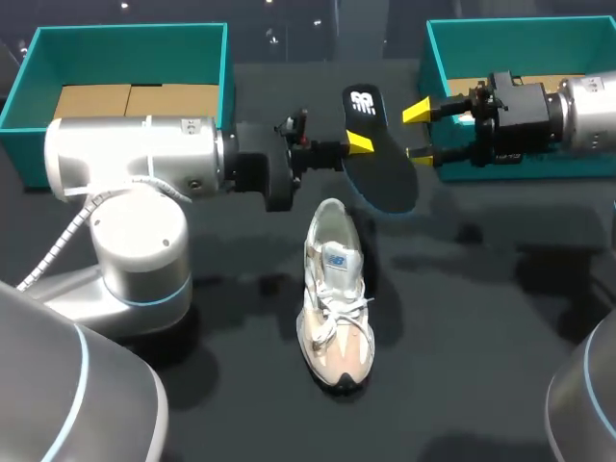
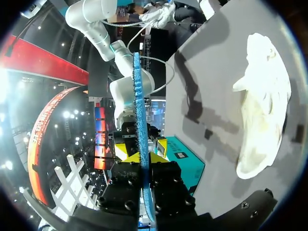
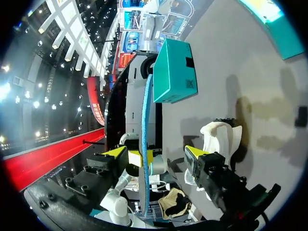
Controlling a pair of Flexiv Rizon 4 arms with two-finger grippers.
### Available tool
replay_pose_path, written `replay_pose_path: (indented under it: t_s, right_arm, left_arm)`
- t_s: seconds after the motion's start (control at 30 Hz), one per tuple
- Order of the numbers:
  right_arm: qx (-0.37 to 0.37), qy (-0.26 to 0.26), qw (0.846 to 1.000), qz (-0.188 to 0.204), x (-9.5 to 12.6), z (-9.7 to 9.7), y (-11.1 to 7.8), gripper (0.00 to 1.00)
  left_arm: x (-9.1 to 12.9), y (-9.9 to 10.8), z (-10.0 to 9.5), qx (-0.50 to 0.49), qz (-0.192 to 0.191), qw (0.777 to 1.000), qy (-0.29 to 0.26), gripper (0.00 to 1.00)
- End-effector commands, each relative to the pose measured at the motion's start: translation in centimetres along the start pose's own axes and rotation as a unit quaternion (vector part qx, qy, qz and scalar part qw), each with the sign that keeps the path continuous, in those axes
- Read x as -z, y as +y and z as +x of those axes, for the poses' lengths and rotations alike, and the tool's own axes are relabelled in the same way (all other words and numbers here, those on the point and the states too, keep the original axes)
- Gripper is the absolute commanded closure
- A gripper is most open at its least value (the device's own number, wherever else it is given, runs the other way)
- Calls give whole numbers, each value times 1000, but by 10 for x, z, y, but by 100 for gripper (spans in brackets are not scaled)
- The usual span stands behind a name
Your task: Take the shoe out of the shoebox, open the shoe tongue, remove and reinsert the insole, then place the shoe into the shoebox
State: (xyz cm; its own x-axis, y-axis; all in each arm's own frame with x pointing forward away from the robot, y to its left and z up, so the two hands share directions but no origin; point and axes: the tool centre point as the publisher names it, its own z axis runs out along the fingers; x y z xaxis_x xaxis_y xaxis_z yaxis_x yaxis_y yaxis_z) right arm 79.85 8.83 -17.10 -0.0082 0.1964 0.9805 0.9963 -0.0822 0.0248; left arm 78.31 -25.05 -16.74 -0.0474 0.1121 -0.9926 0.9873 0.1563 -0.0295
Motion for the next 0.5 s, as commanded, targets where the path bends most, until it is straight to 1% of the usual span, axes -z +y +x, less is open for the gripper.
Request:
replay_pose_path:
  t_s: [0.03, 0.13, 0.17, 0.2, 0.23, 0.27, 0.5]
  right_arm:
    - [6, 5, 1000, 4, 14, -3, -10, 0]
    - [10, 14, 1000, -8, 23, -5, -15, 0]
    - [10, 14, 1000, -8, 23, -5, -15, 0]
    - [10, 14, 1000, -8, 23, -5, -15, 0]
    - [10, 14, 1000, -8, 23, -5, -15, 0]
    - [10, 14, 1000, -8, 23, -5, -15, 0]
    - [10, 14, 1000, -8, 23, -5, -15, 0]
  left_arm:
    - [26, -13, -3, 17, -16, 1000, 13, 100]
    - [32, -16, -3, 59, -22, 998, 19, 100]
    - [35, -16, -4, 96, -24, 995, 21, 100]
    - [36, -14, -5, 149, -17, 988, 22, 100]
    - [38, -9, -7, 221, -3, 975, 20, 100]
    - [40, -2, -8, 308, 10, 951, 19, 100]
    - [40, -2, -8, 308, 10, 951, 19, 100]
